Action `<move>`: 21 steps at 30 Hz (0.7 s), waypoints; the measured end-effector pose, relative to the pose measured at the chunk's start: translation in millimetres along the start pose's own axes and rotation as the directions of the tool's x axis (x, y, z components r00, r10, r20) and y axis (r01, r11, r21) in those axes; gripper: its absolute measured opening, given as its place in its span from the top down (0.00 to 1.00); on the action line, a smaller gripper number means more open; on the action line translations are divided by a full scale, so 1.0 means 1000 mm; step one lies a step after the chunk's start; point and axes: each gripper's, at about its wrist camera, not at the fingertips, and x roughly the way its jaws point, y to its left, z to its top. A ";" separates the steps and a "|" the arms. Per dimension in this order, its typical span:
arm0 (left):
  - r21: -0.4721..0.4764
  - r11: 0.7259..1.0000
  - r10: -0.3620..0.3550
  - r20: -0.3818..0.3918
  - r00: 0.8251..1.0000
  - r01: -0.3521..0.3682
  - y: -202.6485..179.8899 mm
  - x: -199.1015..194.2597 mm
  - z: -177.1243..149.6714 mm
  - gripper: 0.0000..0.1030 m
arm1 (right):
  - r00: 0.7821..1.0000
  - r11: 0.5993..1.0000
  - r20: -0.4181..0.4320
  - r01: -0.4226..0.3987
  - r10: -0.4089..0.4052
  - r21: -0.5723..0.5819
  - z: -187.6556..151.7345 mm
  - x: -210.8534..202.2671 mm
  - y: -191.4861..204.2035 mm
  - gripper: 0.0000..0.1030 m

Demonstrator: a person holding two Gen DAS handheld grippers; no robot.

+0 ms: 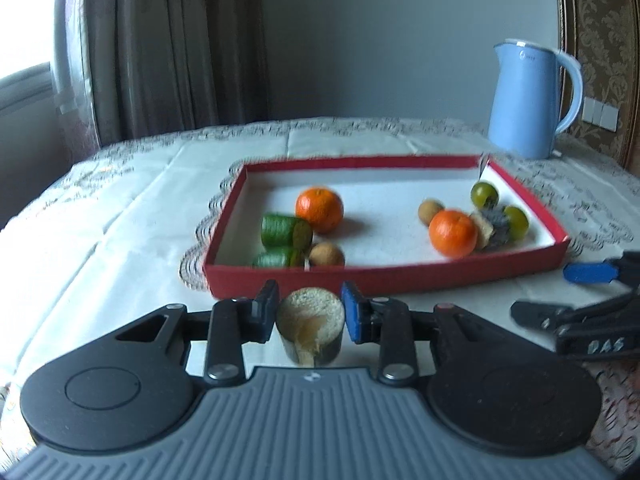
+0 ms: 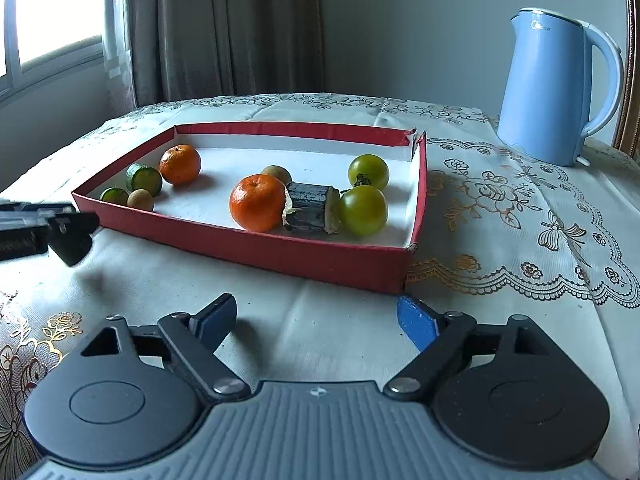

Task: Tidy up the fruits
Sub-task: 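Lower the grey log piece into the box and open the left gripper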

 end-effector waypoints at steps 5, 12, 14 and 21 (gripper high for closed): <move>0.025 1.000 -0.010 0.029 1.000 0.009 -0.009 0.004 0.021 0.70 | 1.000 1.000 -0.004 -0.001 0.000 -0.006 -0.001 0.000 0.002 0.13; 0.049 0.999 0.001 0.010 1.000 -0.001 -0.026 0.046 0.045 0.70 | 1.000 1.000 -0.006 -0.002 0.002 -0.008 -0.001 0.001 0.002 0.12; 0.059 0.998 0.018 0.005 1.000 -0.018 -0.030 0.058 0.048 0.70 | 1.000 1.000 -0.006 -0.003 0.003 -0.007 -0.001 0.001 0.002 0.11; 0.084 0.996 0.001 0.012 1.000 -0.002 -0.040 0.078 0.057 0.70 | 1.000 1.000 -0.008 -0.003 0.003 -0.011 -0.001 0.001 0.003 0.10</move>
